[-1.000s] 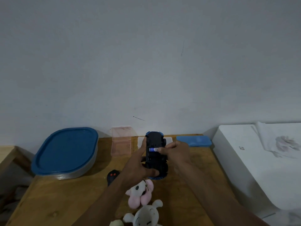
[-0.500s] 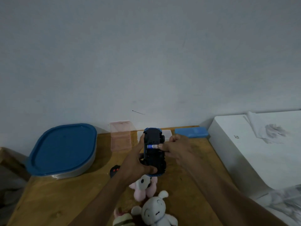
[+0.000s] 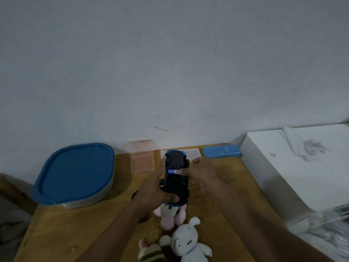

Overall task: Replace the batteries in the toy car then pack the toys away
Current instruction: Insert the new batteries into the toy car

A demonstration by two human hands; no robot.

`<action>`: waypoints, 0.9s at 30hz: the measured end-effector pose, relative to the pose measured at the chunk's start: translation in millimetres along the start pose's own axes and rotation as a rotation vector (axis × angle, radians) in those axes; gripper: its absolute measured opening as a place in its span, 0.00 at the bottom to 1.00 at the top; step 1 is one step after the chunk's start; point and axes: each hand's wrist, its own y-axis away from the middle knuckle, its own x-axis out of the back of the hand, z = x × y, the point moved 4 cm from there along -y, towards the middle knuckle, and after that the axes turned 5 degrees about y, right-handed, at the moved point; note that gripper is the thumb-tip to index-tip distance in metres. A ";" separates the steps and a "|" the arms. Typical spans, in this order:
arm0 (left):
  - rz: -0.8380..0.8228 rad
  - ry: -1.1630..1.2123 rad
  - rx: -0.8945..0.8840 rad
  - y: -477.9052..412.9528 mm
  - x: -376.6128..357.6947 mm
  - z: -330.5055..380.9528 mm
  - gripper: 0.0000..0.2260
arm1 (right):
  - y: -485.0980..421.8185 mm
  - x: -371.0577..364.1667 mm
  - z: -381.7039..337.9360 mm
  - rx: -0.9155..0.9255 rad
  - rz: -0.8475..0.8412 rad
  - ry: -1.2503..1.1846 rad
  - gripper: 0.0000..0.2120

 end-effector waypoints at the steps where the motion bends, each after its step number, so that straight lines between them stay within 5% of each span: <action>1: -0.001 0.001 -0.001 0.5 1.1 -0.4 0.51 | 1.8 -3.2 -2.3 0.032 -0.003 0.031 0.31; 8: 0.033 0.122 0.026 8.2 -0.9 -8.1 0.41 | 7.5 -29.9 1.1 0.055 0.013 0.094 0.25; 13: 0.014 0.033 0.081 5.8 1.9 -23.9 0.51 | 3.0 -34.9 14.1 0.060 -0.034 0.084 0.23; 21: 0.083 0.132 0.145 -18.7 1.7 -36.4 0.47 | -38.5 -21.1 22.0 -0.061 -0.137 -0.075 0.13; 27: 0.145 0.213 0.152 -40.0 4.1 -43.5 0.45 | -85.3 0.7 32.6 0.284 -0.045 0.484 0.06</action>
